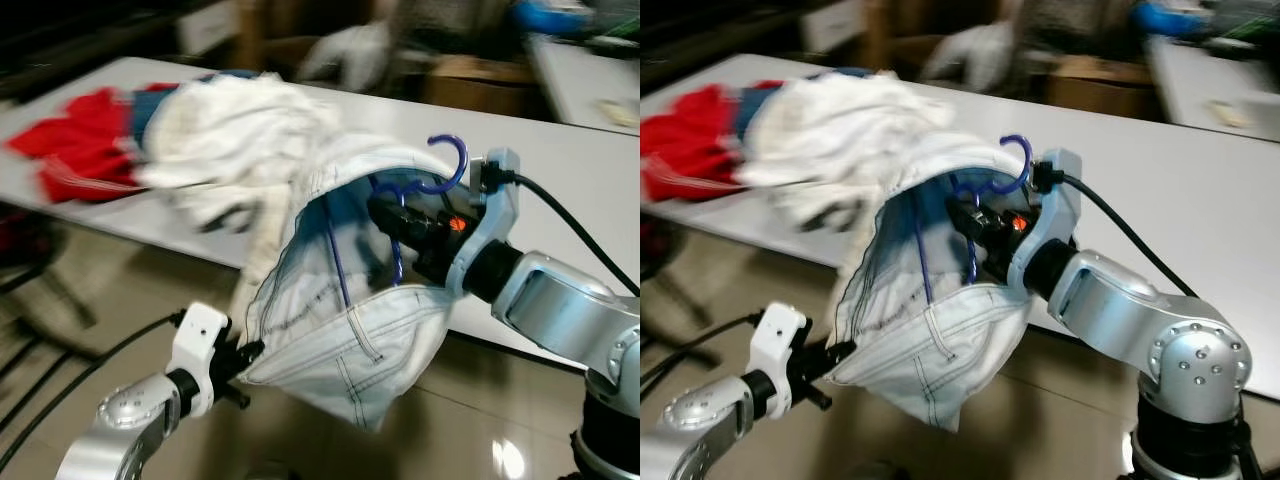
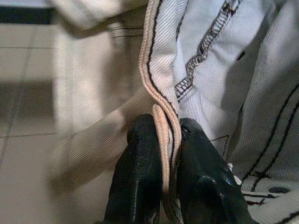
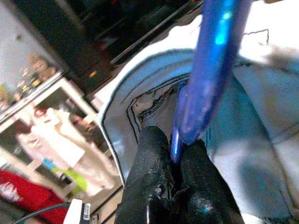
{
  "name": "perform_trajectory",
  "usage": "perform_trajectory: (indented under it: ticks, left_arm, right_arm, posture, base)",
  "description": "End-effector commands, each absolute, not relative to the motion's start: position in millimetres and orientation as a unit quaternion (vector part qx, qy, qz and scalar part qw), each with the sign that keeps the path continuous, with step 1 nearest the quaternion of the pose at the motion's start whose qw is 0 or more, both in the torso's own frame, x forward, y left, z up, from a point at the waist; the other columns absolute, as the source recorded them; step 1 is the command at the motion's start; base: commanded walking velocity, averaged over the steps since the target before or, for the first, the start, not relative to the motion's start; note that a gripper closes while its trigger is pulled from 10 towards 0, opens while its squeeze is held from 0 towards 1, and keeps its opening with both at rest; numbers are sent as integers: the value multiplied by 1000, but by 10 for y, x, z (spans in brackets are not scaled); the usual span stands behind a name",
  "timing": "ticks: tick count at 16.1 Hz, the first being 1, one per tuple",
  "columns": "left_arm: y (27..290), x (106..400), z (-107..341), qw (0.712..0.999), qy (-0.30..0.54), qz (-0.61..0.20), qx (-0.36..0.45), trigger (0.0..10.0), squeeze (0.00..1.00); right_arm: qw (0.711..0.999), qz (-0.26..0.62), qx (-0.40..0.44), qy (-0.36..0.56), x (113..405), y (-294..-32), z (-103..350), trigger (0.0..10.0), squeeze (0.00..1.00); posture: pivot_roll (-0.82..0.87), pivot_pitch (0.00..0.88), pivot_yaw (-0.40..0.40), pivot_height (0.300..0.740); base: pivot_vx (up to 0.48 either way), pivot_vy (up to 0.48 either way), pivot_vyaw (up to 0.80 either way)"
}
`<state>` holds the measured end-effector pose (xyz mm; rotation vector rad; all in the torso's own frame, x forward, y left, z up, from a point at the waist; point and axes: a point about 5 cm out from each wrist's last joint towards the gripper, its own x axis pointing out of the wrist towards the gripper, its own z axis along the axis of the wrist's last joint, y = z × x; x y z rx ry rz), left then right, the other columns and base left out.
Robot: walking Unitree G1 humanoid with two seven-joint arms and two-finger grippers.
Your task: Hang hanger
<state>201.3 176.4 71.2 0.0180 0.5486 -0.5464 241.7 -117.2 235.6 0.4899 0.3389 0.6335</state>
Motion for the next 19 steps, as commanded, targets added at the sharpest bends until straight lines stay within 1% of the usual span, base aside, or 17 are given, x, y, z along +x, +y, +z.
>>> perform_trajectory:
  ticks: [1,5,6,7,9,10,13,14,15,17,18,19]
  left_arm:
    - [1947,1960,619,923,303,-233,37,10000,0]
    - [2008,1837,650,926,304,-222,16,10000,0]
    - [2011,1821,680,927,300,-226,1,10000,384]
    - [2007,1826,728,928,288,-233,-25,10000,1000]
    - [2013,1836,907,923,242,-278,-109,10000,1000]
    - [2046,1773,945,909,246,-306,-138,10000,1000]
    - [2155,1581,942,881,284,-345,-153,10000,1000]
    - [2192,1505,998,864,296,-368,-172,10000,1000]
    - [2226,1478,1065,855,299,-382,-183,10000,1000]
    - [2350,1544,1267,849,275,-406,-197,10000,1000]
    - [2370,1568,1347,848,264,-416,-197,10000,1000]
    - [2334,1678,1517,855,229,-427,-183,10000,1000]
  right_arm:
    - [901,337,237,138,2379,-1125,2487,10000,0]
    - [903,332,226,157,2378,-1154,2424,10000,0]
    - [902,331,226,157,2374,-1164,2423,10000,0]
    - [902,333,225,159,2370,-1162,2410,10000,0]
    - [902,331,218,173,2407,-1096,2325,10000,0]
    - [903,328,210,183,2433,-1083,2270,10000,0]
    - [904,326,195,196,2463,-1077,2185,10000,0]
    - [904,328,189,198,2467,-1077,2161,10000,0]
    - [904,331,186,197,2468,-1074,2150,10000,0]
    - [903,333,180,202,2496,-1031,2094,10000,0]
    - [904,332,177,204,2506,-1012,2076,10000,0]
    - [907,329,168,205,2527,-1007,2049,10000,0]
  posture:
    - [26,9,-23,740]
    - [32,11,-20,740]
    - [36,9,-16,740]
    - [46,9,-19,740]
    - [33,12,-34,740]
    - [37,16,-36,740]
    - [35,8,-20,740]
    - [45,0,-17,740]
    - [52,2,-18,740]
    - [44,3,-23,740]
    - [36,0,-21,740]
    - [27,9,-22,740]
  base:
    - [0,0,800]
    - [0,0,800]
    - [0,0,800]
    - [0,0,800]
    - [0,0,800]
    - [0,0,800]
    - [0,0,800]
    - [0,0,800]
    - [0,0,800]
    - [0,0,800]
    - [0,0,800]
    - [0,0,800]
